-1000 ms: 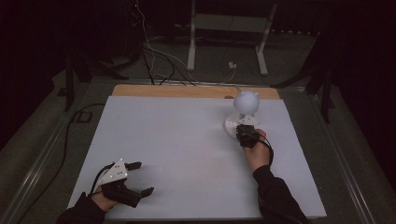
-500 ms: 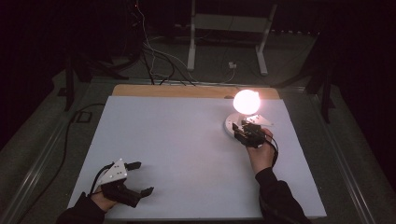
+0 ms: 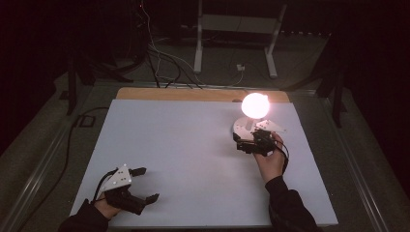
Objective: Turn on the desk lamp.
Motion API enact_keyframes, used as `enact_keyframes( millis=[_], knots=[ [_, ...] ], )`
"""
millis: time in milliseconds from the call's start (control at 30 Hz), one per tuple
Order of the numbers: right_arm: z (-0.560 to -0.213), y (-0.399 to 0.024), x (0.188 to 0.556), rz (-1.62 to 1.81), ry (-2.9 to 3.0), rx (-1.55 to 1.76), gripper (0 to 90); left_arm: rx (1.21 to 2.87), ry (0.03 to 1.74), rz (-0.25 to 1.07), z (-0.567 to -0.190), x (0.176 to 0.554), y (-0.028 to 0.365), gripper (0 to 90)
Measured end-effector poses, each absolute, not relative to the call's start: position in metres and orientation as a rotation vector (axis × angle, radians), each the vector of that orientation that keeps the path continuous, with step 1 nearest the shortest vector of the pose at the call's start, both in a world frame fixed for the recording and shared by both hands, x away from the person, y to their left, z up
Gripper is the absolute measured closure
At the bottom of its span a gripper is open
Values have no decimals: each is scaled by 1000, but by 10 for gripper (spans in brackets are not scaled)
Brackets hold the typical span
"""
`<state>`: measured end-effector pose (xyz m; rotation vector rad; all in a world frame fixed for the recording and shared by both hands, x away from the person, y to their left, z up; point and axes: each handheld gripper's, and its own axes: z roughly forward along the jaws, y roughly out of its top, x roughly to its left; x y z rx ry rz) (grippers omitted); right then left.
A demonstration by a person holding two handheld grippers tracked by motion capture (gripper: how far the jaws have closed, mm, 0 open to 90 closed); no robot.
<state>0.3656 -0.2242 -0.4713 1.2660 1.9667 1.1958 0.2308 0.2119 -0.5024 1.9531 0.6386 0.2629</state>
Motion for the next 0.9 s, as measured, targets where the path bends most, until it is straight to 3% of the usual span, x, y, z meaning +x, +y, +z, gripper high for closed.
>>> enact_keyframes(
  millis=[900],
  knots=[
    [-472, -249, 305, 1207, 2149, 1182, 0, 1947, 636, 260, -502, 231, 213, 4]
  ],
)
